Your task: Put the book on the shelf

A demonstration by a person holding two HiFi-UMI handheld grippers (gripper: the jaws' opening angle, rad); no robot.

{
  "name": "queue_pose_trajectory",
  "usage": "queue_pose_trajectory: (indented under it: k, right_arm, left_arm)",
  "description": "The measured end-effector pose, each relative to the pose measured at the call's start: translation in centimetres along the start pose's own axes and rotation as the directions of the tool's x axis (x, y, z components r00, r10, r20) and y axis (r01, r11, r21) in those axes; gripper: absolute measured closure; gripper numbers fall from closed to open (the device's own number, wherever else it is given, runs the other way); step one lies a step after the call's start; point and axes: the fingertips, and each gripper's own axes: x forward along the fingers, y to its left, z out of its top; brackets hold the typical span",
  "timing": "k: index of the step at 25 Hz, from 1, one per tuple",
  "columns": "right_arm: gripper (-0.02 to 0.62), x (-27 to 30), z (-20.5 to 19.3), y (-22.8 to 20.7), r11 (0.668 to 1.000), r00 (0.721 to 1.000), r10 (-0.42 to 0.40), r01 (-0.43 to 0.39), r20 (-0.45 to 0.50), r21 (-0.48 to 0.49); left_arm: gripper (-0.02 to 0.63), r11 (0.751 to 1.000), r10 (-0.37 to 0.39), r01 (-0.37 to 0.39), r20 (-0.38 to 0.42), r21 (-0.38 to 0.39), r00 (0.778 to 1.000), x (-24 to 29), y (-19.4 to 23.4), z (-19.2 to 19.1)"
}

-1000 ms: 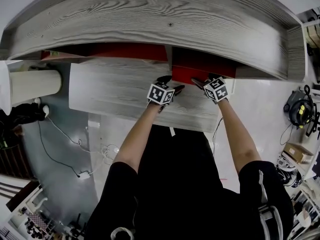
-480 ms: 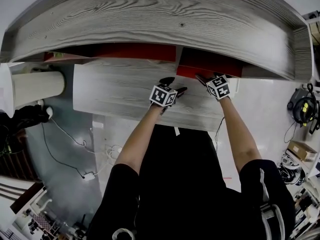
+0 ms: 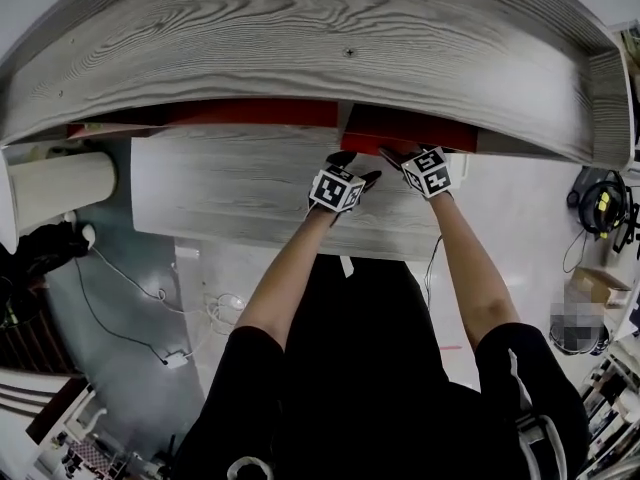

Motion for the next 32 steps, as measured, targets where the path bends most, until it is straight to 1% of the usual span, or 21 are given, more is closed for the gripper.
queue_pose_trajectory:
  k: [3,7,10,12,16,20,26,29,32]
  right_arm:
    - [0.235,-0.2,0.1,-0.1,1.0,1.0,0.002,-0.002,0.006,0.008]
    - [0.247,-0.6,0.0,-0.3,0.998,1.0,-0.017,0.015,0.026,0.067]
    - [0.25,-0.8,-0.2,-0.6,0.995,0.999,-0.029,0.026,0.034,0.093]
    - [0.25,-0.8,-0.3,-0.7,0.995,0.999,-0.033,0.029,0.039,0.099]
    - [0.249,-0.4,-0.1,-0.9,0.996,0.999,-0.025,0.021,0.04,0.081]
    - [0.244,-0.1,0.3,-1.0,0.997,0.999,-0.018,0.016,0.028,0.07]
    - [0.236,0.6,-0.2,-1.0,0.997,1.0,-0.005,0.004,0.009,0.082]
    - [0.235,0.0,0.5,-1.2,0.997,0.999,-0.033,0.033,0.003,0.072]
    - [0.235,-0.4,0.4,-1.2,0.994,0.999,-0.05,0.049,0.009,0.093]
  left_arm:
    - [0.285,1.0,0.009,-0.009,-0.005,-0.003,1.0,1.0,0.0,0.4]
    - [0.297,0.999,0.041,-0.041,0.008,-0.013,0.999,1.6,0.5,0.9]
    - [0.374,0.997,0.08,-0.079,0.013,-0.017,0.997,1.7,1.1,1.1]
    - [0.424,0.996,0.087,-0.087,0.01,-0.02,0.996,2.0,1.1,0.9]
    - [0.453,0.996,0.082,-0.082,0.01,-0.023,0.997,2.8,0.6,0.7]
    - [0.502,0.999,0.043,-0.043,0.0,-0.033,0.999,3.8,0.1,0.6]
    - [0.517,0.994,0.05,-0.05,-0.001,-0.1,0.999,4.8,0.6,1.1]
    - [0.518,0.988,0.044,-0.044,-0.003,-0.146,0.999,5.1,0.8,1.2]
    - [0.518,0.984,0.051,-0.049,0.005,-0.172,0.999,5.4,1.2,1.3]
